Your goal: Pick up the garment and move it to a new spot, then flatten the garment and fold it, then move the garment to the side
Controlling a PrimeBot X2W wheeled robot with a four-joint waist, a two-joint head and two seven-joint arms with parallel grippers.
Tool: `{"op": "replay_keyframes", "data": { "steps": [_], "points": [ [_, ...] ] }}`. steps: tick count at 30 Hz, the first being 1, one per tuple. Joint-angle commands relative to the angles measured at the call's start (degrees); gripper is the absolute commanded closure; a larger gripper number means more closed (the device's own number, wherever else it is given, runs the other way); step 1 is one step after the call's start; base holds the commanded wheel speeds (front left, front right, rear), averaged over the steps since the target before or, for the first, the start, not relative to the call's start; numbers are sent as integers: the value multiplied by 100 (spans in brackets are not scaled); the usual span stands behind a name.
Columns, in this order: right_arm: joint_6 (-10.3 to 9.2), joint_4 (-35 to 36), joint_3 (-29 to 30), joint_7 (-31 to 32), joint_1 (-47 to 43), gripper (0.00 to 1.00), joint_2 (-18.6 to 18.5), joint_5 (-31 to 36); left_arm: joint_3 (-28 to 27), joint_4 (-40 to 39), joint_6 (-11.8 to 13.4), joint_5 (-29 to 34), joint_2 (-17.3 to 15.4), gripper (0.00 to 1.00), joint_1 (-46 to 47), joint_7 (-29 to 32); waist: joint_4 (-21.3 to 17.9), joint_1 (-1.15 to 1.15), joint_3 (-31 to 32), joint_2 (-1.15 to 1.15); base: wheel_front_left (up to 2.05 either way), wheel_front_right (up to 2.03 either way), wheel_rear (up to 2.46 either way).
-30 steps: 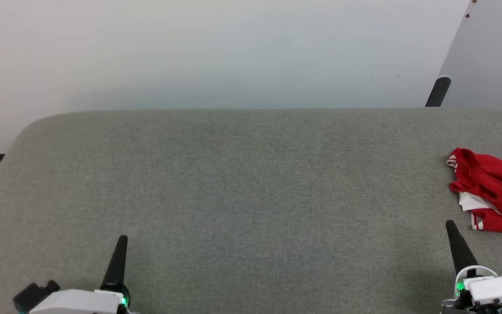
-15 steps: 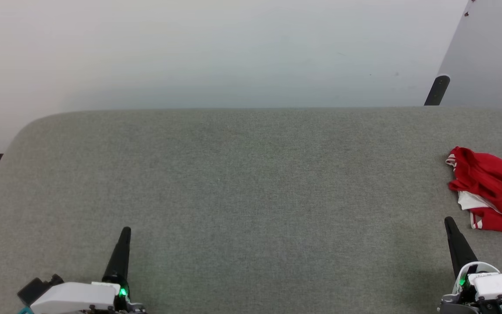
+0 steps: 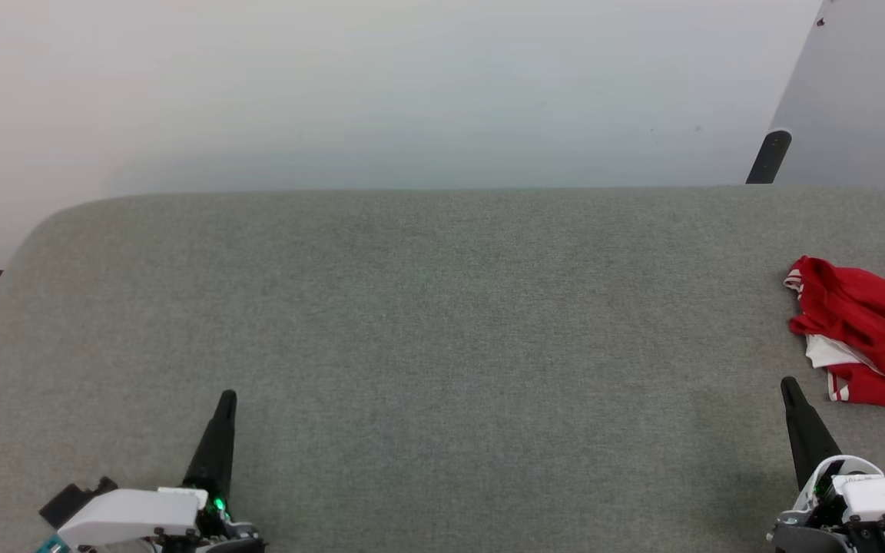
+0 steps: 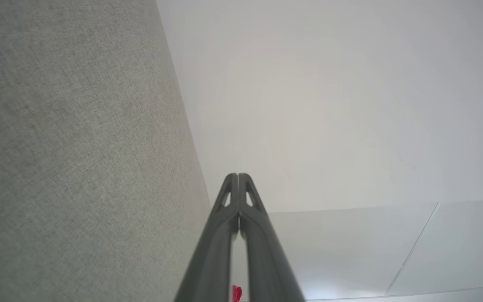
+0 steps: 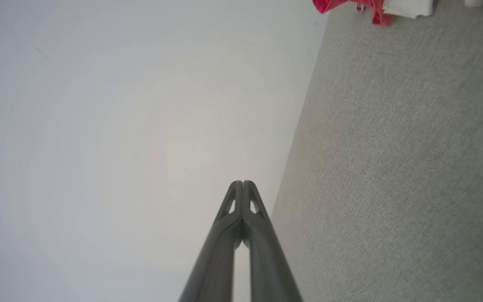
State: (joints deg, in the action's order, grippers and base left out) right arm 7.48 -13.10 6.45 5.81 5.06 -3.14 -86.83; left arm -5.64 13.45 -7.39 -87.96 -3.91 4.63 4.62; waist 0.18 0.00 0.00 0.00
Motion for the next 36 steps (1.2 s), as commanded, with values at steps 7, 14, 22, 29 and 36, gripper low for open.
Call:
{"op": "replay_keyframes", "data": {
  "steps": [7,14,22,29,36],
  "points": [
    [2,-62,12,57,124,100,27,-360,-34,39,-17,-306,44,100,135,99,-10,0,-9,0,0,0,0],
    [2,-108,13,82,169,100,39,-580,-50,74,-18,-504,77,100,195,175,-18,0,-18,0,0,0,0],
    [2,-104,12,82,130,100,37,-565,-55,70,-18,-482,81,100,195,170,-18,0,-18,0,0,0,0],
    [2,-104,11,81,130,100,37,-566,-61,70,-18,-476,84,100,195,176,-18,0,-18,0,0,0,0],
    [2,-104,10,80,130,100,37,-567,-65,70,-18,-469,86,100,196,181,-18,0,-18,0,0,0,0]
  ]
}}
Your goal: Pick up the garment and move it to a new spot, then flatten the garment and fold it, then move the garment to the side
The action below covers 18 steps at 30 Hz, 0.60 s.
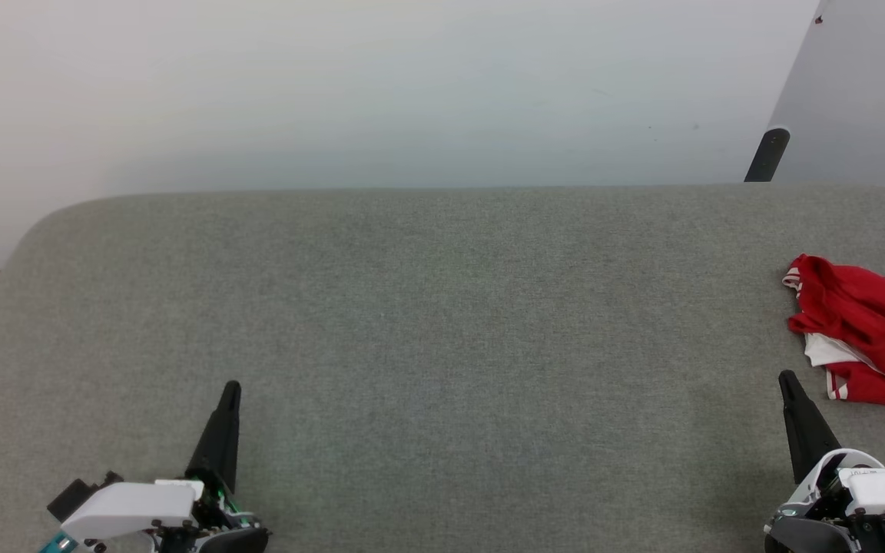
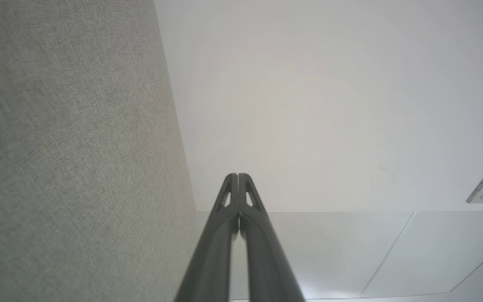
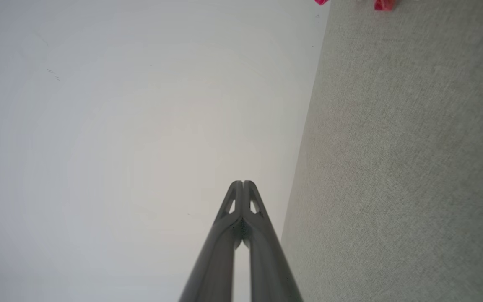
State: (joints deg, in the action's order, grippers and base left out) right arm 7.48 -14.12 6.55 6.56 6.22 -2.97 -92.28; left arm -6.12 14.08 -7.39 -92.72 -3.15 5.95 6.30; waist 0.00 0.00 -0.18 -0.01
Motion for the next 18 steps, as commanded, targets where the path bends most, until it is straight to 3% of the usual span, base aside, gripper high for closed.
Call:
{"op": "replay_keyframes", "data": {
  "steps": [1,18],
  "points": [
    [2,-2,0,4,15,100,21,-22,-18,7,-18,7,11,100,64,14,0,0,0,1,0,0,0],
    [2,-1,-1,3,14,100,21,-23,-27,7,-18,19,17,100,65,21,0,0,0,1,0,0,0]
  ]
}}
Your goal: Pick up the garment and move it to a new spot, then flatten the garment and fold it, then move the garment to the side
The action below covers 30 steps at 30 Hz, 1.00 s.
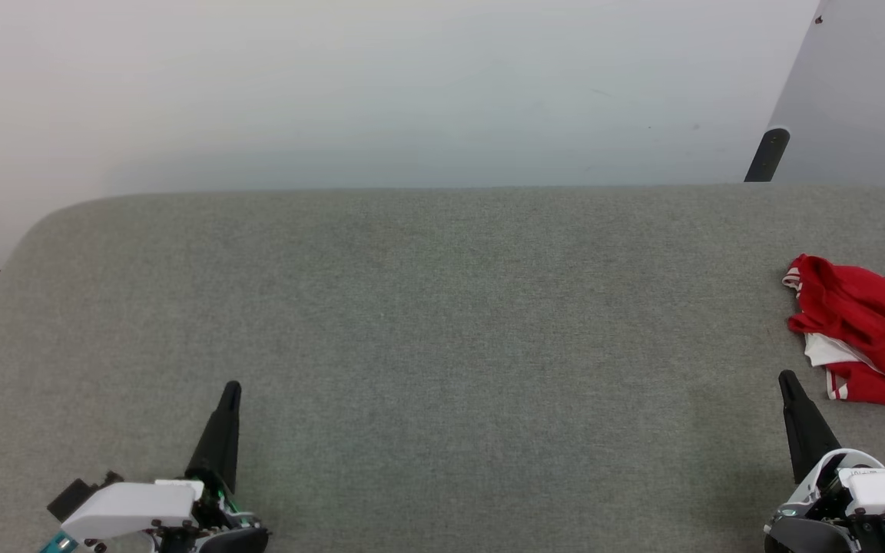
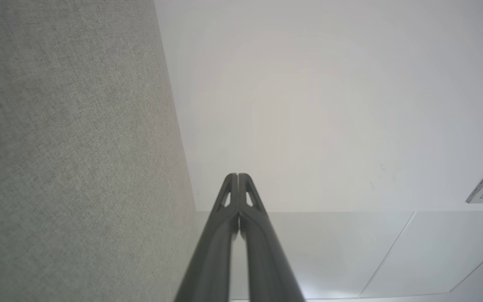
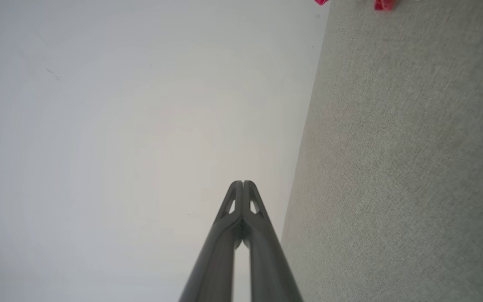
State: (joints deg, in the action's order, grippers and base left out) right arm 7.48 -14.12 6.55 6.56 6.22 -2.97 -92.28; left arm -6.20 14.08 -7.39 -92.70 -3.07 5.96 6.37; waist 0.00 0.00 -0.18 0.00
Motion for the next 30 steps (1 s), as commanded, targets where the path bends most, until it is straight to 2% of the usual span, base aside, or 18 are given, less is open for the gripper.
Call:
{"op": "replay_keyframes", "data": {
  "steps": [1,30],
  "points": [
    [2,-1,-1,3,14,100,21,-23,-20,7,-18,17,9,100,64,15,0,0,0,0,0,0,0],
    [2,-1,-2,2,14,100,21,-24,-30,7,-18,28,17,100,65,18,0,0,0,0,0,0,0]
  ]
}}
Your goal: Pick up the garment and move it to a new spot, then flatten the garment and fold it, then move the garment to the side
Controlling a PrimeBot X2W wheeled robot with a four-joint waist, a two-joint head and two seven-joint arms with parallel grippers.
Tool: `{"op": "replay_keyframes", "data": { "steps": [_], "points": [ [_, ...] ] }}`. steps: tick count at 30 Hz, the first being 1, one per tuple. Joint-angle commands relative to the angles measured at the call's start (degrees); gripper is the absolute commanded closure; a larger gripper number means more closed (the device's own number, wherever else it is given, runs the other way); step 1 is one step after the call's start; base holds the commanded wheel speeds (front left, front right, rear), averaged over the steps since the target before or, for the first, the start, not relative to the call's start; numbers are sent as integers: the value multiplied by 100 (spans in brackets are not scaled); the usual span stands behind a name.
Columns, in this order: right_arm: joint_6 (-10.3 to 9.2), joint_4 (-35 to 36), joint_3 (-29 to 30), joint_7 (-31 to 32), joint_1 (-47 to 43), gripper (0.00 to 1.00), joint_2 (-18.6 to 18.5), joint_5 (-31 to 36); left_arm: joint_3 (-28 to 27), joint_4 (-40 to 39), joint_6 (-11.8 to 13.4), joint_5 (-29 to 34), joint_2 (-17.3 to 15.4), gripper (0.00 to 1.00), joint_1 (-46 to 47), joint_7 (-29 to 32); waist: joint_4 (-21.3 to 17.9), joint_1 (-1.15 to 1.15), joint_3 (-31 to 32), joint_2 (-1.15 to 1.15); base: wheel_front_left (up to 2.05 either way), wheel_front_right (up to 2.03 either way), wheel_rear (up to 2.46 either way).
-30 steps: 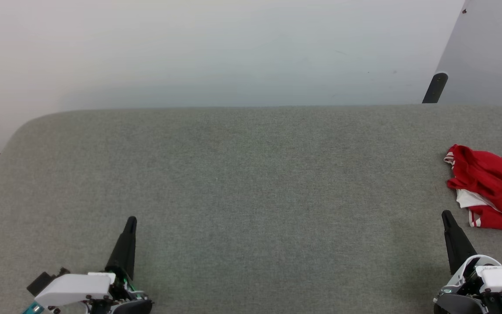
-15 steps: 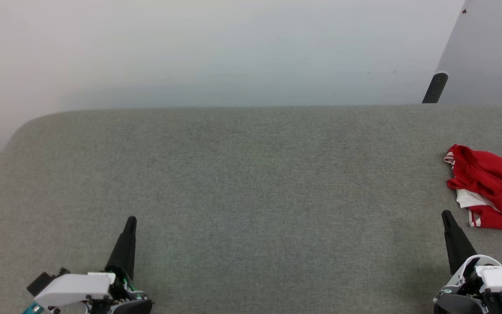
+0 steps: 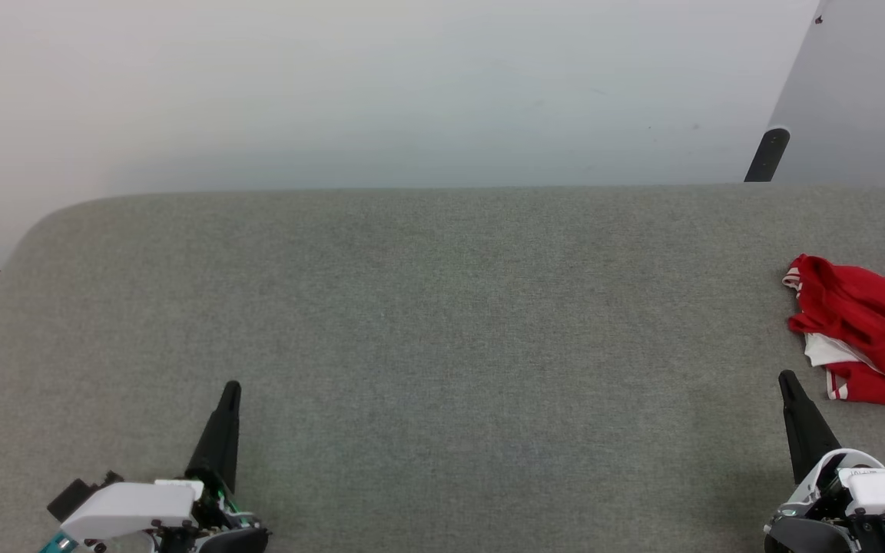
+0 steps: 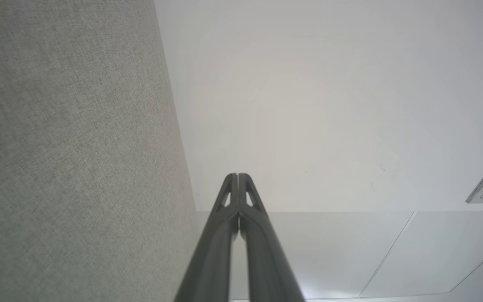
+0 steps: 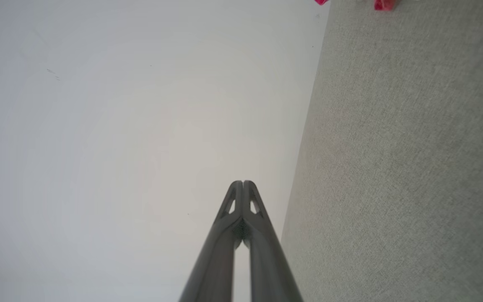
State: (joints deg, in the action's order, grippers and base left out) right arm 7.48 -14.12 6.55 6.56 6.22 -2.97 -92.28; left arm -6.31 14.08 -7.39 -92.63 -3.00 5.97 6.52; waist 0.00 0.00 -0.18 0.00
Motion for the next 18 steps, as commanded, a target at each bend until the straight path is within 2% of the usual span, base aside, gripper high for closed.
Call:
{"op": "replay_keyframes", "data": {
  "steps": [1,18],
  "points": [
    [2,-1,-2,2,14,100,21,-24,-20,7,-18,21,11,100,64,3,0,0,0,0,0,0,0],
    [2,-1,-3,2,14,100,21,-25,-24,7,-18,27,14,100,64,9,0,0,0,0,0,0,0]
  ]
}}
